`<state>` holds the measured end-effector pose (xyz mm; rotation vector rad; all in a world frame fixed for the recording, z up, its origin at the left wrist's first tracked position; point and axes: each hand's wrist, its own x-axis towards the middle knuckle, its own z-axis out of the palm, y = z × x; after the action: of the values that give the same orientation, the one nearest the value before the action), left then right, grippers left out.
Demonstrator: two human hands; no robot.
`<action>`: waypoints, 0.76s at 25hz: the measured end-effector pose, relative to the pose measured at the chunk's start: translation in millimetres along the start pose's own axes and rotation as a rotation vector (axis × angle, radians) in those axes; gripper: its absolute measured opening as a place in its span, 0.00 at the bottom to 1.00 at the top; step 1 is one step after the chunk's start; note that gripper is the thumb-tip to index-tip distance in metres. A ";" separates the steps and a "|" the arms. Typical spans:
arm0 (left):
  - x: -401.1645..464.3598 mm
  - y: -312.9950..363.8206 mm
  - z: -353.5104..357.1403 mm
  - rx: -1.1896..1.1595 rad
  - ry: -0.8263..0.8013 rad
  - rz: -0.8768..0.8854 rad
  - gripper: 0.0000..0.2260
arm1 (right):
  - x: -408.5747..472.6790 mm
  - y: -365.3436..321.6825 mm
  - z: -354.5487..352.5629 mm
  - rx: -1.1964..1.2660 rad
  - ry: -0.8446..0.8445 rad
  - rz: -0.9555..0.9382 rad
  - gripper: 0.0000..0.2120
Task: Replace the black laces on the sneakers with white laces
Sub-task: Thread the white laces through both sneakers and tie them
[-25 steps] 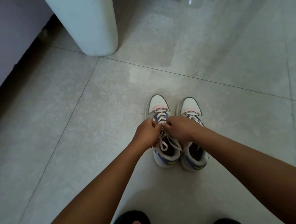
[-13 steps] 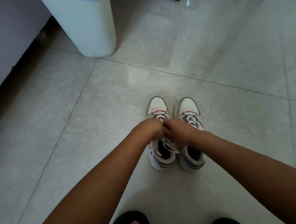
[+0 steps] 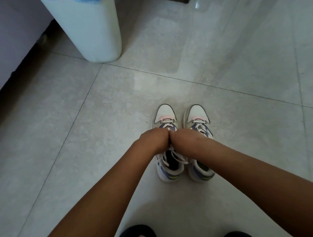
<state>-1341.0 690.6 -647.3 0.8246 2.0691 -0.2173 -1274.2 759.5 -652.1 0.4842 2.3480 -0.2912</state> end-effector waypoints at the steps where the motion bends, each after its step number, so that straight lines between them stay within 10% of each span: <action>1: 2.3 2.6 3.2 0.005 -0.011 -0.046 0.16 | 11.7 -4.9 4.4 -0.089 -0.082 0.090 0.14; 4: 3.5 1.6 1.8 0.039 0.041 -0.056 0.15 | 20.6 -2.0 18.1 -0.057 -0.191 0.101 0.18; 10: -13.4 -25.2 26.5 -0.323 0.364 0.282 0.06 | -6.7 19.4 18.5 0.108 0.270 -0.116 0.13; 19: -1.9 -23.9 28.6 -0.399 0.442 0.212 0.07 | 1.3 24.2 13.1 0.267 0.125 -0.161 0.11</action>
<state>-1336.1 658.9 -666.6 0.8857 2.2950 0.5230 -1257.0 777.4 -664.2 0.4502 2.4875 -0.6740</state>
